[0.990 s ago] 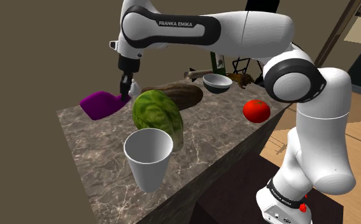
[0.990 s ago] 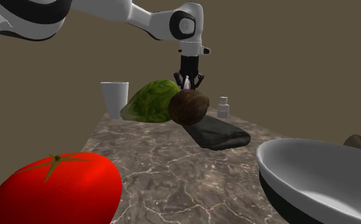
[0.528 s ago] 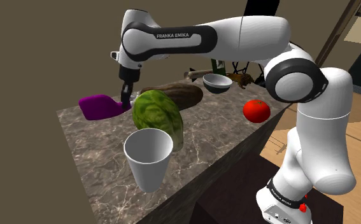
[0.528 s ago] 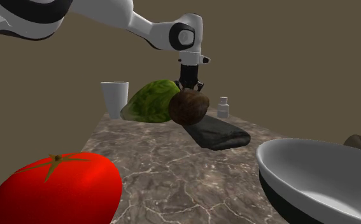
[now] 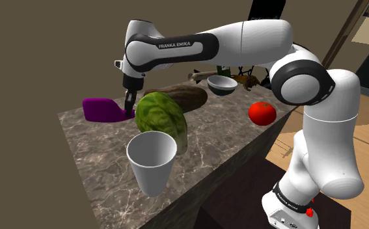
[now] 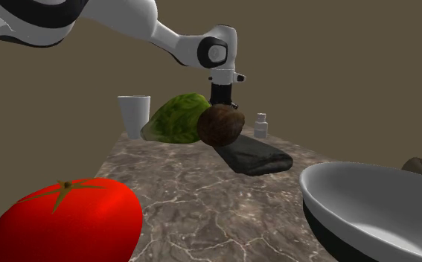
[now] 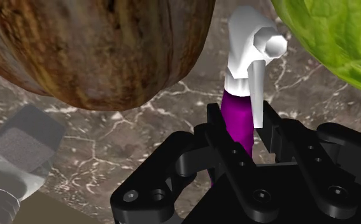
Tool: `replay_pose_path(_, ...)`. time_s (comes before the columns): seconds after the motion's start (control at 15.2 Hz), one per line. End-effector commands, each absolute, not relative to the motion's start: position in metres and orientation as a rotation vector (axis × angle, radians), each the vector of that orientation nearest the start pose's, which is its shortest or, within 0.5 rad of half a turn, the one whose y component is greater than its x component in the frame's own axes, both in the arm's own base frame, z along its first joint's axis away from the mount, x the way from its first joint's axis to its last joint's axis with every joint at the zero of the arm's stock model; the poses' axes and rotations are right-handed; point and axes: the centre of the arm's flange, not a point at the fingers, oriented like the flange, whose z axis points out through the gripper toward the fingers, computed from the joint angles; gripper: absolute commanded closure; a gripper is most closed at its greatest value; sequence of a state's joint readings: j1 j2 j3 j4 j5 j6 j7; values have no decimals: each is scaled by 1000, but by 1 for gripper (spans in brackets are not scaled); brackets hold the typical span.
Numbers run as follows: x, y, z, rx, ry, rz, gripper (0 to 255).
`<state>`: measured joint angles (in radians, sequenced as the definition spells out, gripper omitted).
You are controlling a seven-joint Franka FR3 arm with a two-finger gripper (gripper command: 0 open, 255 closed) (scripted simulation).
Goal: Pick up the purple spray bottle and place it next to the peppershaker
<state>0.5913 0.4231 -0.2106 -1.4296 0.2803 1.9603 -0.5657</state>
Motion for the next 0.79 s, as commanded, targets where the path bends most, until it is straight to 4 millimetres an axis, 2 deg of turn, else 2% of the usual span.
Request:
replay_pose_path(0.0,629,298,468,-2685,-1261,-199,255)
replay_pose_path(0.2,629,298,468,-2685,-1261,-199,255)
replay_pose_path(0.26,629,298,468,-2685,-1261,-199,0)
replay_pose_path(0.59,629,298,468,-2685,-1261,-199,0)
replay_pose_path(0.73,628,292,494,-2685,-1261,-199,0)
